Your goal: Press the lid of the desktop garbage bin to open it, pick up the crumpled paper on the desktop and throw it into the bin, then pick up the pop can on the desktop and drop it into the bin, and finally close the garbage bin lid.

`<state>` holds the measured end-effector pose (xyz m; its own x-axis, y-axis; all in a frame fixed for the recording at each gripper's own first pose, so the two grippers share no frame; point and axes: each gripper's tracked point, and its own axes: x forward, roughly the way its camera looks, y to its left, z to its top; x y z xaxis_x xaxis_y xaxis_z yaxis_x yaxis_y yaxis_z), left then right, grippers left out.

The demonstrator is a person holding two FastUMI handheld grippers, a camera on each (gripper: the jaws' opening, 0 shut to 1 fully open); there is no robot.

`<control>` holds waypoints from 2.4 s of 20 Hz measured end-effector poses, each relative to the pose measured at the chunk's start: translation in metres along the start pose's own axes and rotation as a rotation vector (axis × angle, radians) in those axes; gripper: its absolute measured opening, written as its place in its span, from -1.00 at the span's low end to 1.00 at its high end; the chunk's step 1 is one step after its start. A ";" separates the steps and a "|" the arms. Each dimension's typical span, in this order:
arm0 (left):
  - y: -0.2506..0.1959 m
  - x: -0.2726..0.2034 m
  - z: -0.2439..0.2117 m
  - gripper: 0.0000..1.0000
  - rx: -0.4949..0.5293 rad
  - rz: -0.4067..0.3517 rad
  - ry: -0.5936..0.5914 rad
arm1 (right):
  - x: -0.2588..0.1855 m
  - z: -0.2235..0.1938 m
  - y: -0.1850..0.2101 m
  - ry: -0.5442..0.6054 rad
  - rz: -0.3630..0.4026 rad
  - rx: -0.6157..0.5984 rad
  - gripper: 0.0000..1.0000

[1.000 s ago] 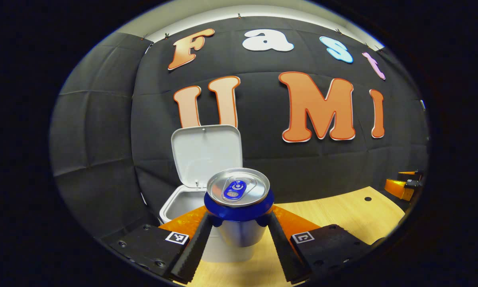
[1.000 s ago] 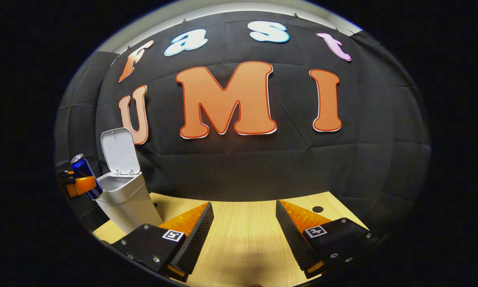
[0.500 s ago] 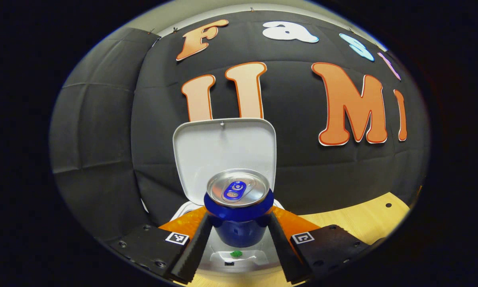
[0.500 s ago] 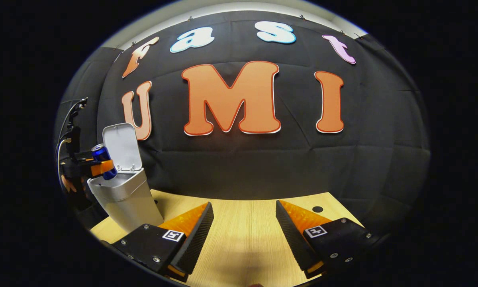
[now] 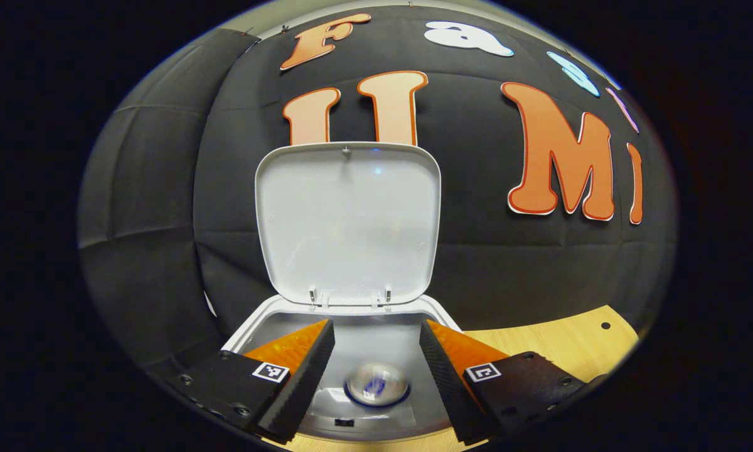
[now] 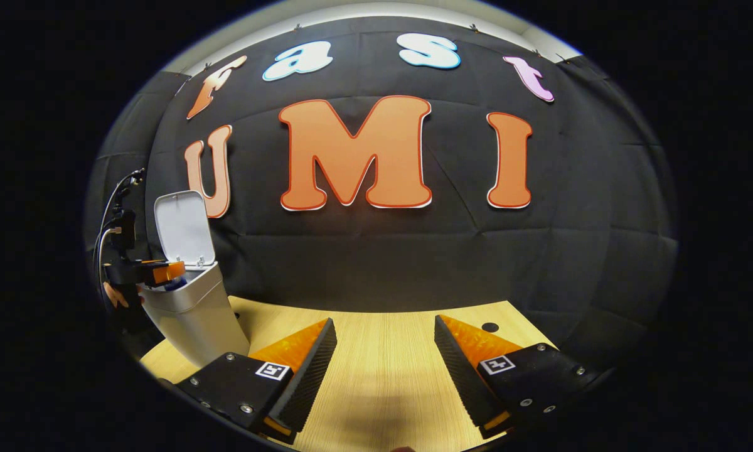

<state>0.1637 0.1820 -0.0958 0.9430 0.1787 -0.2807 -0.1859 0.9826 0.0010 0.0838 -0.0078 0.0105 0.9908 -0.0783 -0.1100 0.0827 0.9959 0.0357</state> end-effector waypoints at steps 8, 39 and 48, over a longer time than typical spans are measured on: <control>0.001 -0.003 0.089 0.70 -0.024 -0.007 -0.120 | 0.000 -0.001 0.000 -0.003 0.005 0.016 0.88; 0.007 -0.044 0.069 0.77 0.005 -0.086 -0.025 | -0.001 -0.008 0.004 0.000 0.044 0.084 0.87; 0.003 -0.059 0.003 0.89 0.000 -0.029 0.011 | -0.009 -0.012 0.007 0.011 0.063 0.040 0.88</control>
<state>0.1087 0.1745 -0.0763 0.9450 0.1492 -0.2911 -0.1582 0.9874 -0.0077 0.0743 0.0001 -0.0002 0.9931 -0.0148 -0.1167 0.0245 0.9963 0.0820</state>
